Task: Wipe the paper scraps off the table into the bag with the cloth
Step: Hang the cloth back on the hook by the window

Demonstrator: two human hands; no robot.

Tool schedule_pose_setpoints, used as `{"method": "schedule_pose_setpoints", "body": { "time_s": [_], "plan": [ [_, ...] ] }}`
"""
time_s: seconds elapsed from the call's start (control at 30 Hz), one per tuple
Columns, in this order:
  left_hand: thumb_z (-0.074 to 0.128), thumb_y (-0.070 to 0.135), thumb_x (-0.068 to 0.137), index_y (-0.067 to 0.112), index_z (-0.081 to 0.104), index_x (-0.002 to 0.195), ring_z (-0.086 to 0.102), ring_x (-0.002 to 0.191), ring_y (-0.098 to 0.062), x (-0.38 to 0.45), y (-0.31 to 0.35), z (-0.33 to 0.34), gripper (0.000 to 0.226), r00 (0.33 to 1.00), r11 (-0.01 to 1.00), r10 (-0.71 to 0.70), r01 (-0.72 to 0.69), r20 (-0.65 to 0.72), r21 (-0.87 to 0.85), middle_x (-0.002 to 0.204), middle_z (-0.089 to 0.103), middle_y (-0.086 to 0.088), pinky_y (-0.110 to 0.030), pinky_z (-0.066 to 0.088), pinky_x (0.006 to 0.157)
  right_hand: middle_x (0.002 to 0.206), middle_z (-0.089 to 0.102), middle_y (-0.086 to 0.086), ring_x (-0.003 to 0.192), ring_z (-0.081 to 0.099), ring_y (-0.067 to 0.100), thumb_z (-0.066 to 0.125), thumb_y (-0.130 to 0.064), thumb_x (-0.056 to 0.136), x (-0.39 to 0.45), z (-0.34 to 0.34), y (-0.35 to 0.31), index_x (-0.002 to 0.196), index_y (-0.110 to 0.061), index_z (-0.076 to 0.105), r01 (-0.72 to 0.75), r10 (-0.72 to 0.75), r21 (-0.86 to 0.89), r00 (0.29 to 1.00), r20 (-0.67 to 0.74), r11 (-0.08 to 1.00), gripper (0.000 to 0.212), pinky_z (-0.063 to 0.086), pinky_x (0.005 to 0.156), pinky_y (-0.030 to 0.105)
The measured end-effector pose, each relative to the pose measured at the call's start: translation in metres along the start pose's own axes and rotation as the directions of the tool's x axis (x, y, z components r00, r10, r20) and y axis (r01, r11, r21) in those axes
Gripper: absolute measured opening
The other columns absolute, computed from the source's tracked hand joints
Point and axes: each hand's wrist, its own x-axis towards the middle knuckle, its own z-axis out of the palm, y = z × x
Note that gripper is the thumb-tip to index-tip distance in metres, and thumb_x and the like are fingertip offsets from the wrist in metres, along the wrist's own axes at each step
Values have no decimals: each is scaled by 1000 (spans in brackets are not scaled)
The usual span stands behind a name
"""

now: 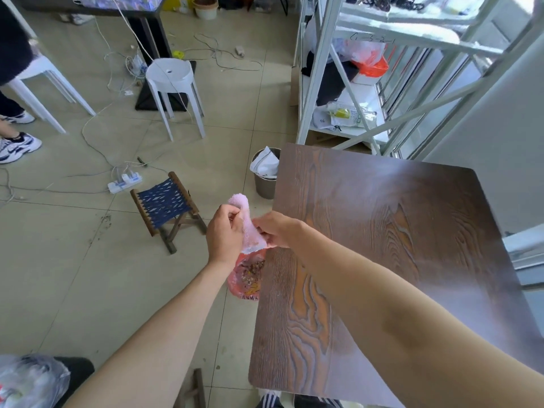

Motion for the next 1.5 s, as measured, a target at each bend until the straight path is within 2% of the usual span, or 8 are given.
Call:
{"method": "schedule_pose_setpoints", "body": {
  "time_s": [0.2, 0.33, 0.5, 0.73, 0.97, 1.27, 1.4, 1.5],
  "plan": [
    [55, 18, 90, 9, 53, 86, 52, 76, -22, 2, 45, 15, 10, 990, 994, 97, -102, 99, 42, 83, 59, 0, -30, 36, 64, 52, 49, 1, 42, 46, 9, 55, -8, 87, -43, -43, 17, 53, -13, 48, 194, -165, 81, 949, -269, 978, 35, 39, 40, 15],
    [56, 16, 89, 6, 54, 86, 51, 78, -26, 0, 85, 33, 11, 969, 984, 169, -177, 182, 31, 87, 62, -8, -31, 34, 66, 56, 47, 4, 62, 48, 21, 54, -11, 87, -63, -76, 28, 53, -11, 47, 225, -166, 73, 870, -465, 972, 35, 44, 56, 28],
    [58, 8, 81, 2, 57, 75, 57, 93, -23, -15, 136, 62, 8, 904, 961, 254, -275, 343, 13, 105, 58, -6, -26, 36, 72, 116, 61, 20, 109, 59, 34, 47, -23, 93, -102, -120, 50, 114, 2, 50, 156, -50, 96, 732, -679, 983, 32, 47, 92, 39],
    [58, 24, 85, 18, 41, 64, 57, 91, -20, -48, 208, 109, 28, 766, 939, 313, -338, 562, -63, 107, 61, -3, -22, 39, 61, 109, 65, 18, 98, 61, 37, 32, -7, 88, -169, -186, 89, 102, -5, 43, 105, -141, -101, 516, -845, 989, 17, 43, 93, 44],
    [56, 19, 86, 10, 53, 77, 54, 86, -21, -78, 284, 160, 14, 647, 861, 410, -508, 642, -38, 94, 55, -7, -28, 39, 70, 116, 65, 17, 108, 59, 39, 41, -22, 90, -212, -269, 141, 110, -6, 56, 82, 6, 56, 511, -859, 995, 30, 45, 91, 41],
    [41, 22, 96, 4, 48, 95, 49, 90, -20, -132, 368, 237, 19, 466, 826, 501, -510, 729, -242, 98, 53, -10, -28, 36, 76, 67, 55, 5, 55, 49, 16, 54, -68, 79, -282, -350, 224, 67, -9, 52, -48, 126, 127, 685, -718, 991, 60, 37, 52, 27],
    [56, 16, 89, 7, 55, 93, 52, 88, -17, -151, 393, 264, 10, 398, 849, 485, -428, 779, -310, 92, 57, -4, -23, 38, 69, 69, 48, 5, 60, 44, 13, 71, -38, 80, -302, -380, 254, 74, -13, 56, 282, -13, 214, 632, -775, 935, 30, 35, 54, 24],
    [70, 18, 80, 9, 54, 112, 53, 95, -15, -157, 401, 282, 37, 301, 905, 379, -316, 875, -283, 101, 57, -2, -21, 41, 74, 74, 54, 8, 66, 51, 16, 70, -23, 84, -313, -396, 268, 81, -14, 60, 508, -122, 210, 543, -831, 835, 14, 42, 59, 28]
  ]
}}
